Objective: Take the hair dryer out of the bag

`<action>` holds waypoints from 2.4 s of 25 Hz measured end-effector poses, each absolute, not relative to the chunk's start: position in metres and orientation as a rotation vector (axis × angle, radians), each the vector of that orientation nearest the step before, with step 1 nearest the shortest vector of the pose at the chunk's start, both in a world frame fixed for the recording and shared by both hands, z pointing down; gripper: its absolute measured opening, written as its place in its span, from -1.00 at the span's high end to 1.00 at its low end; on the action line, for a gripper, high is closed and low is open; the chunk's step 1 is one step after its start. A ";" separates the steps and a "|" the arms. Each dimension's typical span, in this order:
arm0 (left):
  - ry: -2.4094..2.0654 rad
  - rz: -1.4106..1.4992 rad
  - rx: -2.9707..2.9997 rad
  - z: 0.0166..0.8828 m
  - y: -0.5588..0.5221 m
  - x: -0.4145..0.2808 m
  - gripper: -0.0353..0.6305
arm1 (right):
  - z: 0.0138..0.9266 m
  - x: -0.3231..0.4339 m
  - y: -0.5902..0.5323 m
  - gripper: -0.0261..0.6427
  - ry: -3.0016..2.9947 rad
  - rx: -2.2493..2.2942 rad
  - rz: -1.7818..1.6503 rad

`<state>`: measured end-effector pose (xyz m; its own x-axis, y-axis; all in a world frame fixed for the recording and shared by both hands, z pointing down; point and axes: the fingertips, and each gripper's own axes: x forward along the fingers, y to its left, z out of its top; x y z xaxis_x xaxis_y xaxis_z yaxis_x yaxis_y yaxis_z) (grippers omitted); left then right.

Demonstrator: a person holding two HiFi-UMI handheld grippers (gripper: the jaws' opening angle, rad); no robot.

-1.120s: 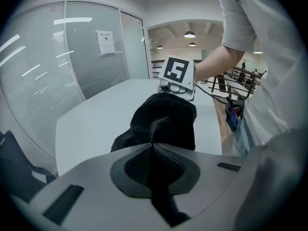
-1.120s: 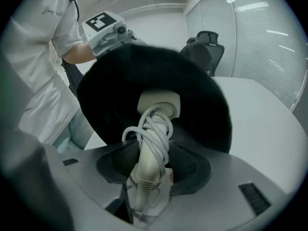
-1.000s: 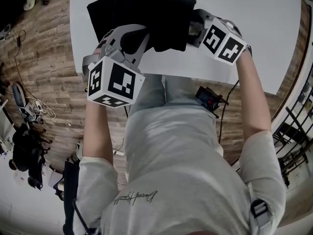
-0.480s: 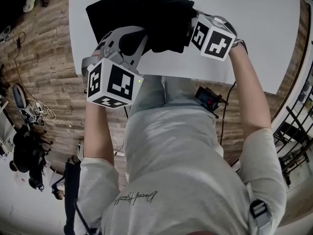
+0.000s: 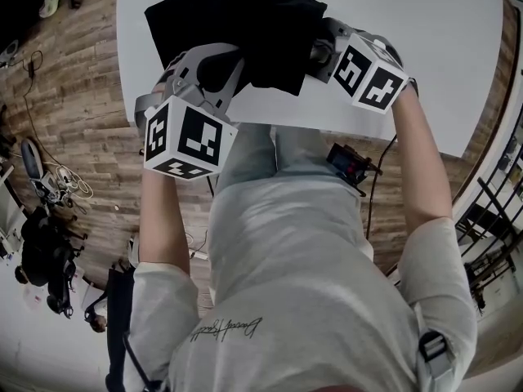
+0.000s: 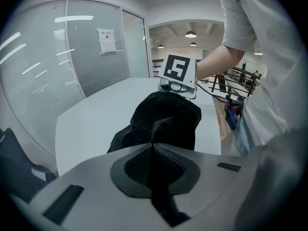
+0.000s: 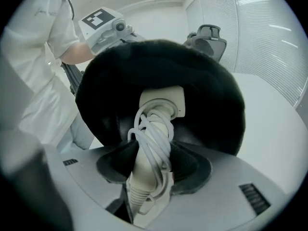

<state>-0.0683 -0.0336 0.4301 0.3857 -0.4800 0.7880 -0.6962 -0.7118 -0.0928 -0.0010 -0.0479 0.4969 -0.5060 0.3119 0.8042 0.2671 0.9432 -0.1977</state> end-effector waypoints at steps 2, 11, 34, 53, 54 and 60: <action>-1.041 1.232 2.392 0.431 -0.034 -0.068 0.83 | 0.495 0.001 -0.050 0.27 -2.130 -0.404 0.066; -1.042 1.240 2.391 0.429 -0.035 -0.072 0.83 | 0.482 0.006 -0.058 0.27 -2.166 -0.377 0.096; -1.062 1.256 2.375 0.426 -0.035 -0.084 0.83 | 0.467 0.020 -0.075 0.28 -2.187 -0.293 0.099; -1.108 1.288 2.335 0.427 -0.036 -0.098 0.83 | 0.464 0.042 -0.078 0.28 -2.176 -0.268 0.104; -1.109 1.288 2.335 0.428 -0.037 -0.097 0.83 | 0.465 0.040 -0.078 0.28 -2.178 -0.270 0.111; -1.118 1.281 2.330 0.431 -0.039 -0.098 0.83 | 0.468 0.040 -0.073 0.27 -2.201 -0.259 0.177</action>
